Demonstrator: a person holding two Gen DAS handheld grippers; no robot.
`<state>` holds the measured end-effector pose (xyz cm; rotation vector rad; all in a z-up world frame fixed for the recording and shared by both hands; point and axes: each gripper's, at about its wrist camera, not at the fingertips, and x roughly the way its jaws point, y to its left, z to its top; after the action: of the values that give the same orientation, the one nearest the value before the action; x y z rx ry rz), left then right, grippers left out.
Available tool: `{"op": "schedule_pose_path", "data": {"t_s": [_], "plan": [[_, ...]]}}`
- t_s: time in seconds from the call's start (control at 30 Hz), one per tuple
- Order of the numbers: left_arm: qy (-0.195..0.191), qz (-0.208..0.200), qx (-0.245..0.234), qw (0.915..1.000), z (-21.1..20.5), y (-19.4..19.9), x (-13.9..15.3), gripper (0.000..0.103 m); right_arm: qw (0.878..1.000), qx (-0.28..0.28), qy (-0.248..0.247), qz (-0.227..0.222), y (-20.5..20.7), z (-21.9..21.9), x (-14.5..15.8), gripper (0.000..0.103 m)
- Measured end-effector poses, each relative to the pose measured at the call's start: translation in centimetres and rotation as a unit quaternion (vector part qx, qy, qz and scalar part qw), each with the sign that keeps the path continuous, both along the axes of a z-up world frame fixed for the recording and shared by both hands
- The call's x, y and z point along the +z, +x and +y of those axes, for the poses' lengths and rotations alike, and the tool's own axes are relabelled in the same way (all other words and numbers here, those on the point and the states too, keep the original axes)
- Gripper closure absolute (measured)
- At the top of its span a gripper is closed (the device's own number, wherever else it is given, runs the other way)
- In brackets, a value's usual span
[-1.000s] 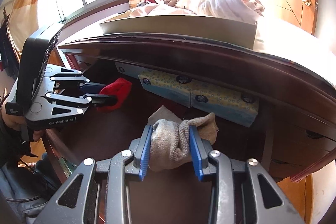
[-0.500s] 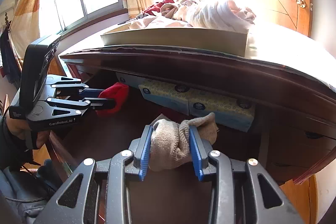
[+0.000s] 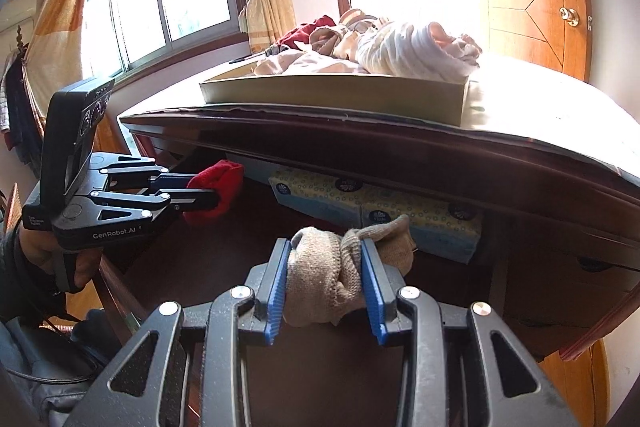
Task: Take underwear out of drawer
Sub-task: 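Lift both held socks out of the drawer toward the tray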
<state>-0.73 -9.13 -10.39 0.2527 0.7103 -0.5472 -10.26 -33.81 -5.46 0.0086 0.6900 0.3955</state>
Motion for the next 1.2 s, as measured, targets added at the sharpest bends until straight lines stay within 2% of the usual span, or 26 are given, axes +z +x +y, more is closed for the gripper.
{"op": "schedule_pose_path", "data": {"t_s": [0.67,1.2], "plan": [[-0.037,-0.051,0.018,0.9978,1.1,-1.4,0.9,0.087,0.998,0.001,0.025,-0.049,-1.0,-0.5,0.7,0.066],[-0.05,-0.093,0.017,0.9942,1.6,-2.6,1.6,0.087,0.995,0.001,0.036,-0.09,-2.5,-1.0,1.1,0.066]]}}
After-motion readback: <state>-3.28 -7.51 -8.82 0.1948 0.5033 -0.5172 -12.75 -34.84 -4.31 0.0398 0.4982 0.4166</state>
